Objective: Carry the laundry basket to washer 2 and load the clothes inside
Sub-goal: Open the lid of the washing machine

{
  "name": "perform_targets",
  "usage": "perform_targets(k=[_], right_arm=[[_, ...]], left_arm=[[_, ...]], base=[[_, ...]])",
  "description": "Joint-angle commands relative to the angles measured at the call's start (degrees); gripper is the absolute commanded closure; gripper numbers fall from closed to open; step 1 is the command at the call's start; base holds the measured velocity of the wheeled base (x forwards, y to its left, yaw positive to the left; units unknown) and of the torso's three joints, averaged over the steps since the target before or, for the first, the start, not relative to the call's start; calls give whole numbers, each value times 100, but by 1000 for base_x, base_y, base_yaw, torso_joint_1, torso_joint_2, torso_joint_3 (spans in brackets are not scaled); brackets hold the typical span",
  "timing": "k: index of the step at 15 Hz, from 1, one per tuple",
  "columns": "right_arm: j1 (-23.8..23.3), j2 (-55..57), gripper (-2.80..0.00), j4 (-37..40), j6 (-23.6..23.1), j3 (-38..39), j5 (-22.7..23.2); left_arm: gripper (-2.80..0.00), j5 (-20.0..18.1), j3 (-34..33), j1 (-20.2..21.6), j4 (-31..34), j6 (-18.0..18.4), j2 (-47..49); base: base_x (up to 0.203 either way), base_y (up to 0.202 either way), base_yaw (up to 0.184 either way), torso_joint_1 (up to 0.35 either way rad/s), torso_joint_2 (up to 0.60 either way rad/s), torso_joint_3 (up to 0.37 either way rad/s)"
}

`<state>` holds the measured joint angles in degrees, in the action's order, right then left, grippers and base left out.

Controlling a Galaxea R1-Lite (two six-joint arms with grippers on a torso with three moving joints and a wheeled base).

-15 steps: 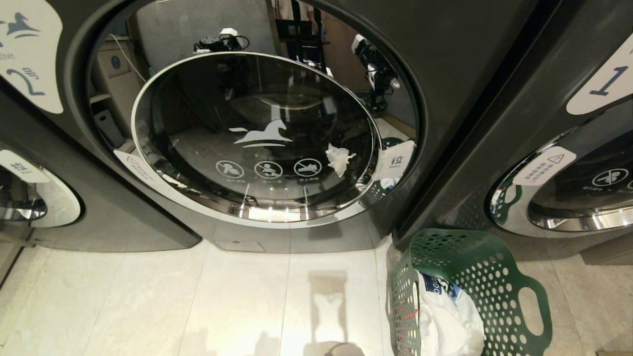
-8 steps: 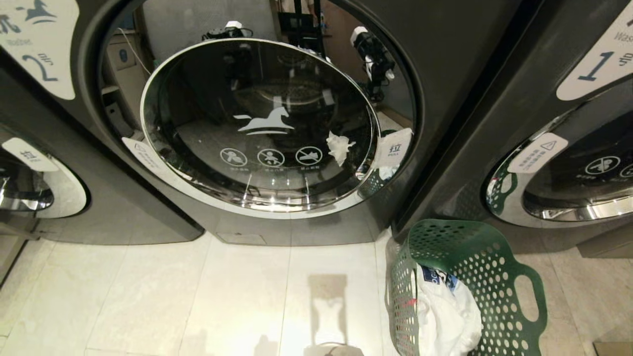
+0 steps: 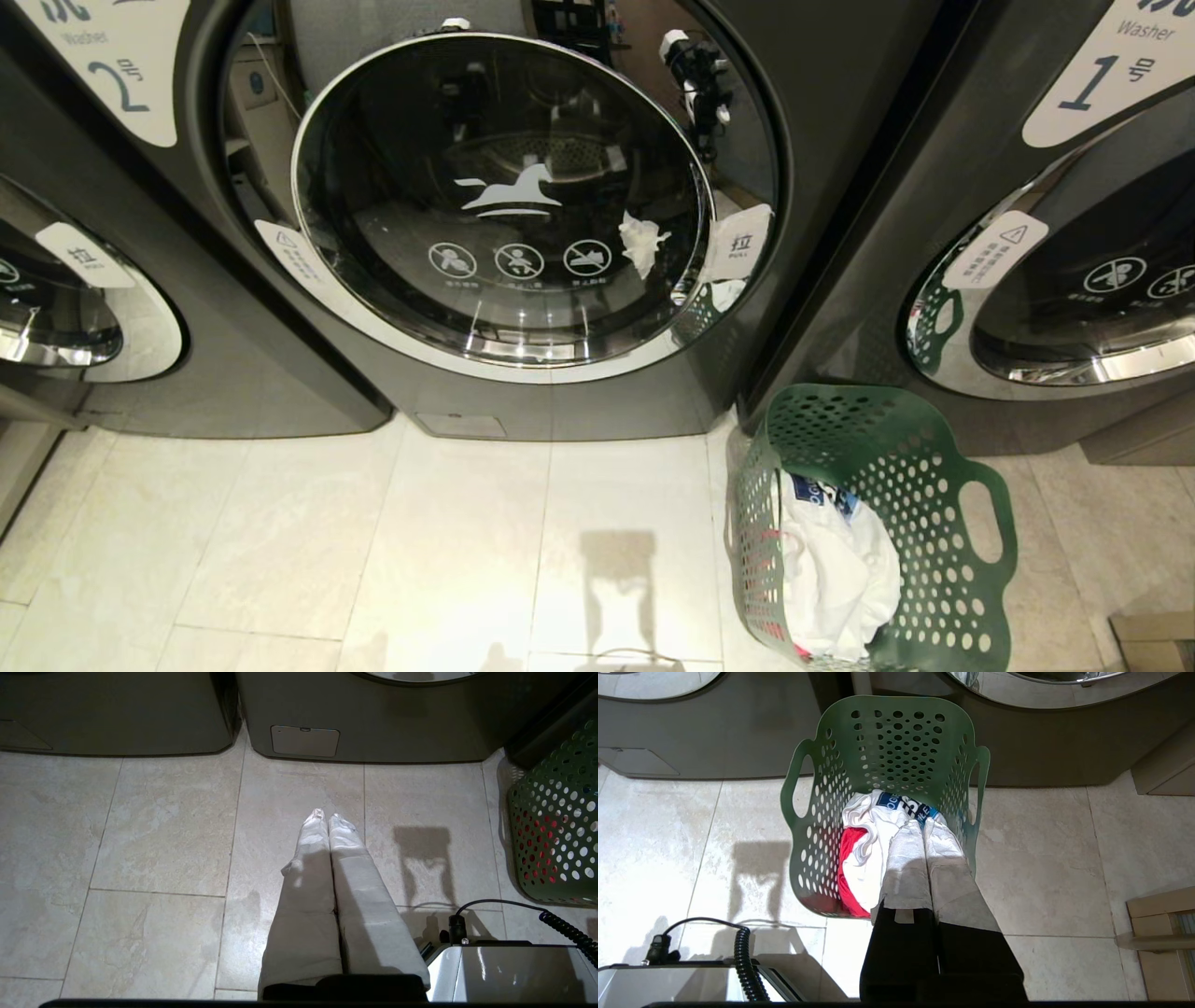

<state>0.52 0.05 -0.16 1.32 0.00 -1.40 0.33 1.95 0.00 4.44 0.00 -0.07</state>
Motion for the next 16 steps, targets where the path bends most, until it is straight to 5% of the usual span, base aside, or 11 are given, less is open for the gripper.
perform_targets(k=[1, 7, 16], right_arm=[[9, 4, 0, -2, 0, 0, 0], [1, 4, 0, -2, 0, 0, 0], [9, 4, 0, -2, 0, 0, 0]], left_arm=[[0, 2, -2, 0, 5, 0, 7], [0, 11, -2, 0, 5, 0, 7], [0, 11, -2, 0, 5, 0, 7]], base=[[0, 0, 0, 0, 0, 0], [0, -15, 0, 0, 0, 0], [0, -191, 1, 3, 2, 2]])
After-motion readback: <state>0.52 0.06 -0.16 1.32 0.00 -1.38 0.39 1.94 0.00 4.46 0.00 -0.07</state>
